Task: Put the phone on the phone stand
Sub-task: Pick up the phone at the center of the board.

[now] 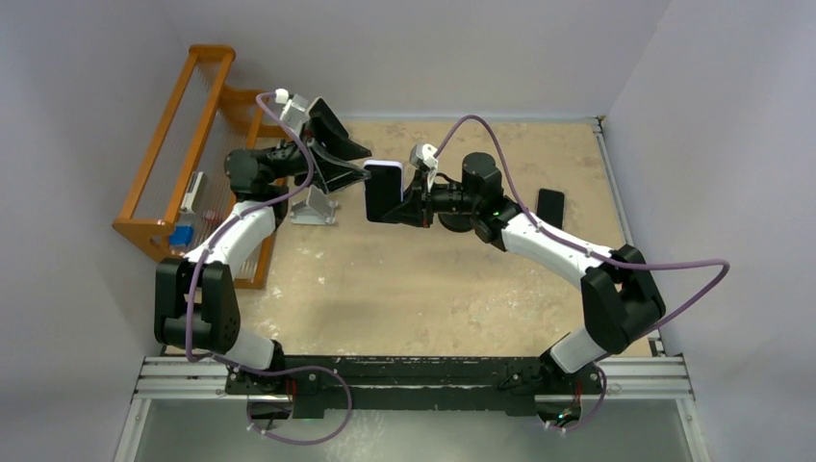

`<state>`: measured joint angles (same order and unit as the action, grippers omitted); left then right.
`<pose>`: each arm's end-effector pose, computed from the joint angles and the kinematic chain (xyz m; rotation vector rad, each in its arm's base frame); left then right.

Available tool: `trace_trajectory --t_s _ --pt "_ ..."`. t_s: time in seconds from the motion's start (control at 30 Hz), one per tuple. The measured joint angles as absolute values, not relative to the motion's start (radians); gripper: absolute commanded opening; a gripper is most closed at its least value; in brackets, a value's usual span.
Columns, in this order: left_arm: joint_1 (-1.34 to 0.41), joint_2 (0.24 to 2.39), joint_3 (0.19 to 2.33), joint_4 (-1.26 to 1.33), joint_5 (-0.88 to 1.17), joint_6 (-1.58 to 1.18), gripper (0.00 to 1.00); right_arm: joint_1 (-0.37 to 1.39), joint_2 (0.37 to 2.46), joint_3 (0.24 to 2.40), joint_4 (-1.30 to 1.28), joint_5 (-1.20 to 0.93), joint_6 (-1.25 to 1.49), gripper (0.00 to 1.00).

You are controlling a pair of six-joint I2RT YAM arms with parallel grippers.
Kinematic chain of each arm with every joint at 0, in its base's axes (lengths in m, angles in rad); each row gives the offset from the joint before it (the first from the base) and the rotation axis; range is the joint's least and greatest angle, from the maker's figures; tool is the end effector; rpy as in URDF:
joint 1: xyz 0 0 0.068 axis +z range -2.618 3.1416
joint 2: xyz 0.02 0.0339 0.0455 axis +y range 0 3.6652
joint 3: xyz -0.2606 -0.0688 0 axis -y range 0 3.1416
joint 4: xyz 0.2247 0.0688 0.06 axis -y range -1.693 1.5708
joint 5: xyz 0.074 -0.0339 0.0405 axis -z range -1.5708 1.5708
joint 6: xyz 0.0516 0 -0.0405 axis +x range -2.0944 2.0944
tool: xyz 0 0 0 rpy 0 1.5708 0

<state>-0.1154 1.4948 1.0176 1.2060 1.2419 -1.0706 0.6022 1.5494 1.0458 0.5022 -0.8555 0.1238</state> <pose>0.2874 -0.0825 0.3838 0.7769 1.3141 -1.4914 0.2647 0.2292 0.3180 -1.0591 1.3467 1.2174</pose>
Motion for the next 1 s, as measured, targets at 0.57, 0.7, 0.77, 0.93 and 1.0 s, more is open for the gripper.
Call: trace_trajectory --t_s 0.57,0.7,0.77,0.93,1.0 --pt "-0.139 1.525 1.019 1.137 1.252 -0.991 0.00 0.615 1.572 1.060 0.468 -0.842 0.116 0.00" --pt "-0.142 1.524 1.021 1.123 1.272 -0.949 0.00 0.611 1.578 1.061 0.458 -0.847 0.119 0.06" --pt "-0.142 1.519 1.021 1.103 1.272 -0.927 0.00 0.611 1.578 1.061 0.452 -0.847 0.118 0.43" --pt "-0.144 1.448 1.016 0.913 1.212 -0.778 0.00 0.606 1.567 1.075 0.434 -0.797 0.091 0.89" --pt "-0.144 1.388 1.007 0.795 1.137 -0.682 0.00 0.589 1.535 1.072 0.422 -0.755 0.086 0.92"
